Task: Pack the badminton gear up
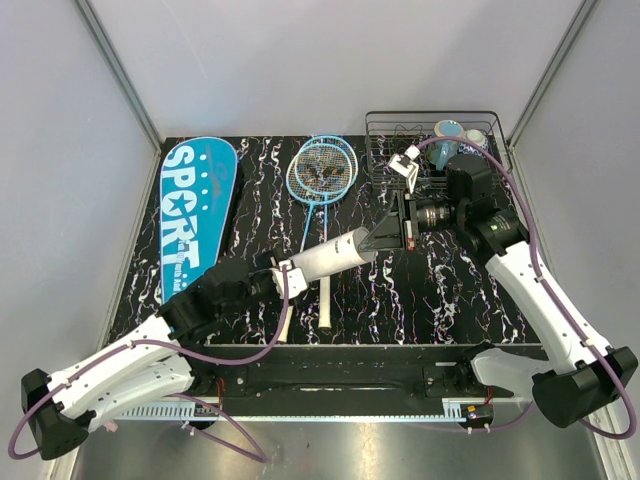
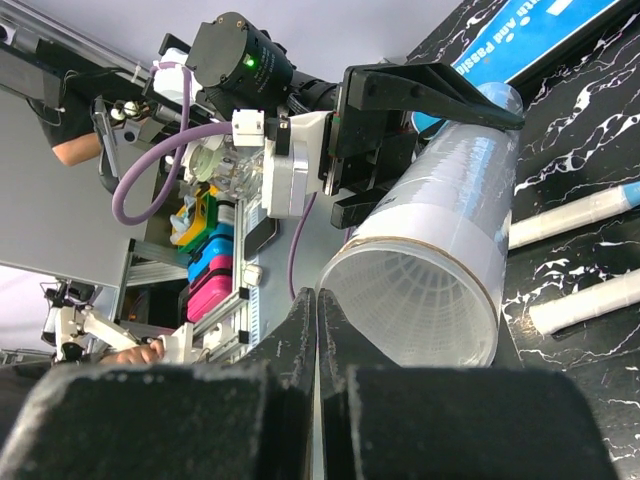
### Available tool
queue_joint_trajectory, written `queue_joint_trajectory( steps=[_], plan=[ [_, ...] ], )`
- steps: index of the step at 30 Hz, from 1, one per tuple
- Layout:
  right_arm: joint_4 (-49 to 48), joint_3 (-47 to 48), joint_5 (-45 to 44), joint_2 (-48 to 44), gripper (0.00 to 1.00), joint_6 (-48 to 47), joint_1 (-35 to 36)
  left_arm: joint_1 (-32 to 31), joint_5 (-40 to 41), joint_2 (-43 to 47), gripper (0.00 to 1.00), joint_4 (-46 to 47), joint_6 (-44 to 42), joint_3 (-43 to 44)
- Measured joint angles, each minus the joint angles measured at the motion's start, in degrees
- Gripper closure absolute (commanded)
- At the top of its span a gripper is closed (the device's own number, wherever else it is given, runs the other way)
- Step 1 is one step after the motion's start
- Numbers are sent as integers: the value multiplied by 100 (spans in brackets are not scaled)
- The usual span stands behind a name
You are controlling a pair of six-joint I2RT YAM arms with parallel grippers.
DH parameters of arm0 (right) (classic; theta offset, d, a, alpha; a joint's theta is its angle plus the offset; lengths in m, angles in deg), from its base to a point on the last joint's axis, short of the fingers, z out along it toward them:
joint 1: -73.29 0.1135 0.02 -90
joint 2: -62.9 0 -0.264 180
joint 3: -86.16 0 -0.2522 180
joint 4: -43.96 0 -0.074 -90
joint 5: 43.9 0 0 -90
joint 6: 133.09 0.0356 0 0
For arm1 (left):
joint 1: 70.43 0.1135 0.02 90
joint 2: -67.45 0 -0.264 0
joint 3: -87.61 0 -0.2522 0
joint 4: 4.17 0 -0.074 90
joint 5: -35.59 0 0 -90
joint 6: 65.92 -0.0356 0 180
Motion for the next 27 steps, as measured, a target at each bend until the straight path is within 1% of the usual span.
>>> queue_joint_trajectory(
  steps=[15, 20, 21, 23, 26, 27],
  plan=[
    [-26, -98, 179, 162, 100, 81, 50, -28, 13, 2, 99, -28, -17, -61],
    [-197, -186, 472, 326, 99, 278, 166, -48, -46, 184, 99, -125, -24, -146],
    [-328, -238, 564, 343, 98, 387, 192, -52, -76, 269, 99, -129, -20, -190],
    [-619, -352, 758, 374, 88, 649, 243, -63, -136, 452, 99, -129, -22, -280],
    [-1248, -575, 1008, 378, 79, 1137, 308, -79, -240, 739, 99, -120, -11, -400],
    [-1582, -680, 1104, 378, 71, 1368, 334, -83, -278, 839, 99, -105, -4, -433]
  ],
)
